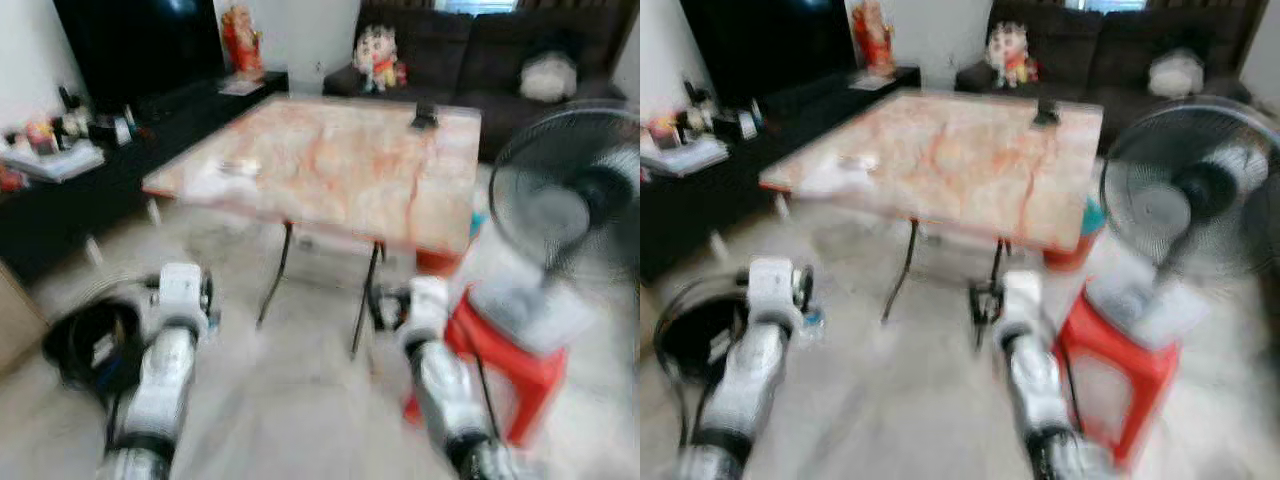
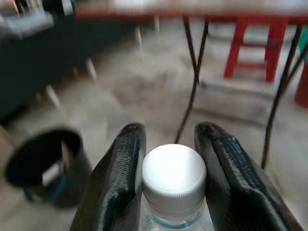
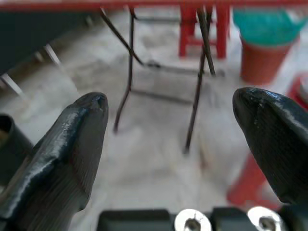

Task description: Picking trash to rubbish bin

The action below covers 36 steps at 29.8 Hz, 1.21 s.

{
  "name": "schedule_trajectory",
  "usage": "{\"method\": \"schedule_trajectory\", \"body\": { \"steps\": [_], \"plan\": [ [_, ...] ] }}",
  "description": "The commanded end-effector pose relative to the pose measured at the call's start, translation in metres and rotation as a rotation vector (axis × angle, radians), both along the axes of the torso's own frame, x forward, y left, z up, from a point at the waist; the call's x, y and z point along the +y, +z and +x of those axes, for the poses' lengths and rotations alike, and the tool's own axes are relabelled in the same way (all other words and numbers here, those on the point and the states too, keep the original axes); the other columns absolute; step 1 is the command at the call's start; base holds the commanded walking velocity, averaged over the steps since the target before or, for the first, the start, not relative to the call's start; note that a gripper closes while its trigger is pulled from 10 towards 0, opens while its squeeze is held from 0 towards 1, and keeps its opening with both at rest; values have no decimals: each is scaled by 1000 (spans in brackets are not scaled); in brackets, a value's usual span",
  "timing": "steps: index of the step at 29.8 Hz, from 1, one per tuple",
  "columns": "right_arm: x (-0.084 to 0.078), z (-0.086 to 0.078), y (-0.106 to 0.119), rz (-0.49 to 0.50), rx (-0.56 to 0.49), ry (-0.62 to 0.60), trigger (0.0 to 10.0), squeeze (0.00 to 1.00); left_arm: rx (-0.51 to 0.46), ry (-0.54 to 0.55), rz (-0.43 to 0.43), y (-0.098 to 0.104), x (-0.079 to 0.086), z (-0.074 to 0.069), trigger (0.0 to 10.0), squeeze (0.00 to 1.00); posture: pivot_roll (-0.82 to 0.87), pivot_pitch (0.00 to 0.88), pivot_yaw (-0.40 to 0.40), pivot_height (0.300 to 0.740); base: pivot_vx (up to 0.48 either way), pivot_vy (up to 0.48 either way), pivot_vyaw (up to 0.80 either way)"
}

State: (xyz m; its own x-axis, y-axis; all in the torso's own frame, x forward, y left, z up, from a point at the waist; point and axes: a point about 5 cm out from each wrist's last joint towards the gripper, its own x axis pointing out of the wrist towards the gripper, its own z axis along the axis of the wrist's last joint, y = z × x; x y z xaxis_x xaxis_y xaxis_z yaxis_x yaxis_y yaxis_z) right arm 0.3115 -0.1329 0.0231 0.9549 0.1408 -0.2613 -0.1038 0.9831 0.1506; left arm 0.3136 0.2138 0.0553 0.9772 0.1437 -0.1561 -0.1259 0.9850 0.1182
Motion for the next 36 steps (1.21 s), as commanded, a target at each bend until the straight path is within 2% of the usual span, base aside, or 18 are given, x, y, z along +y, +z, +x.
{"method": "schedule_trajectory", "body": {
  "steps": [1, 2, 3, 6, 8, 11, 15, 20, 21, 22, 27, 30, 36],
  "plan": [
    [-11, -15, -21, -2, 123, -36, 10000, 0, 68, 20, -21, -15, 9, -9, 10000, 0, -26, 0, 6, 740, 0, 0, 0],
    [-16, -22, -29, -8, 168, -50, 10000, 0, 107, 26, -21, -23, 12, -15, 10000, 0, -28, 0, 3, 740, 0, 0, 0],
    [-26, -39, -46, -10, 262, -94, 10000, 0, 211, 40, -29, -44, 18, -30, 10000, 0, -31, 0, -1, 740, 0, 0, 0],
    [-32, -54, -60, -10, 340, -131, 10000, 0, 299, 49, -41, -60, 19, -43, 10000, 0, -27, 0, -5, 740, 0, 0, 0],
    [-34, -69, -71, -22, 411, -136, 10000, 0, 377, 66, -53, -75, 20, -57, 10000, 0, -27, 0, -11, 740, 0, 0, 0],
    [-38, -91, -87, 23, 519, -205, 10000, 0, 497, 93, -51, -96, 21, -82, 10000, 0, -35, 0, -11, 740, 0, 0, 0],
    [-43, -108, -97, 22, 583, -243, 10000, 0, 572, 119, -67, -112, 21, -105, 10000, 0, -27, 0, -17, 740, 0, 0, 0],
    [-40, -115, -101, 8, 603, -210, 10000, 0, 661, 153, -88, -127, 23, -131, 10000, 0, -23, 0, -22, 740, 0, 0, 0],
    [-40, -115, -101, 8, 603, -210, 10000, 0, 661, 153, -88, -127, 23, -131, 10000, 0, -23, 0, -22, 740, 0, 0, 0],
    [-40, -115, -101, 5, 608, -214, 10000, 0, 701, 166, -90, -133, 24, -143, 10000, 0, -23, 0, -21, 740, 0, 0, 0],
    [-34, -112, -100, -3, 614, -191, 10000, 0, 728, 179, -88, -136, 27, -152, 10000, 0, -9, 0, -19, 740, 0, 0, 0],
    [-25, -108, -99, 33, 610, -159, 10000, 0, 724, 186, -85, -135, 31, -152, 10000, 0, -4, 0, -16, 740, 0, 0, 0],
    [-19, -104, -97, -10, 606, -137, 10000, 0, 706, 187, -74, -130, 36, -143, 10000, 0, -8, 0, 0, 740, 0, 0, 129]
  ]
}}
